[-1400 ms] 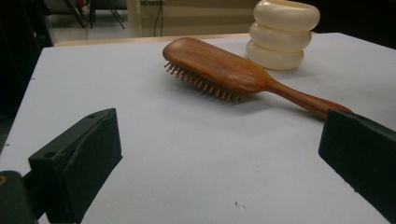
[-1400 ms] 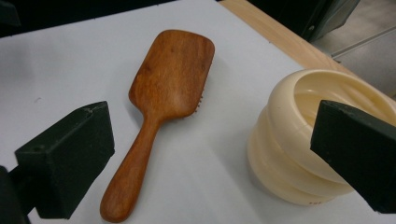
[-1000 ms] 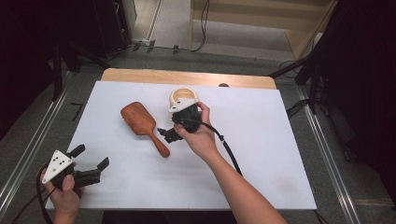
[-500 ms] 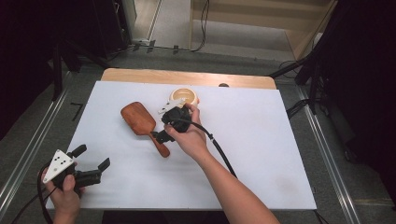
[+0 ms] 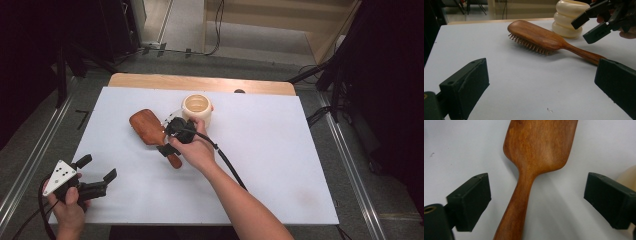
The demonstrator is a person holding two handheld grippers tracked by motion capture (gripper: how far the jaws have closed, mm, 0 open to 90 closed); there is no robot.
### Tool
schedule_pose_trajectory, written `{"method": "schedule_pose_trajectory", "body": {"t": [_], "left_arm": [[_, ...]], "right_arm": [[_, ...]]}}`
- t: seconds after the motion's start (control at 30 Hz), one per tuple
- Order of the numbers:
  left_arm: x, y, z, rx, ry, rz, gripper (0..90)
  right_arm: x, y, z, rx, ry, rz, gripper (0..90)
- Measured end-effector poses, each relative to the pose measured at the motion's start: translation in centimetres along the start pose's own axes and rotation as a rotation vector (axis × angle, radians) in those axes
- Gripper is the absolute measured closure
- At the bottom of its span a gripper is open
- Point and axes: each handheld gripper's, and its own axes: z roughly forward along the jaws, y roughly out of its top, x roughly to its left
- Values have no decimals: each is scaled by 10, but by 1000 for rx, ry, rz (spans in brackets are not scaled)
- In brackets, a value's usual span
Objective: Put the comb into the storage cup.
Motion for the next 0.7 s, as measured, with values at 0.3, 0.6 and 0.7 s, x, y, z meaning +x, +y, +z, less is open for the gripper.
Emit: {"method": "schedule_pose_trajectory", "body": {"t": [0.3, 0.6, 0.7], "left_arm": [[0, 0, 0, 1, -1, -2, 0], [2, 0, 0, -1, -5, -8, 0], [2, 0, -1, -1, -5, -10, 0]], "right_arm": [[0, 7, 16, 71, 57, 94, 282], [0, 9, 31, 128, 103, 163, 346], [2, 9, 36, 141, 69, 176, 414]]}}
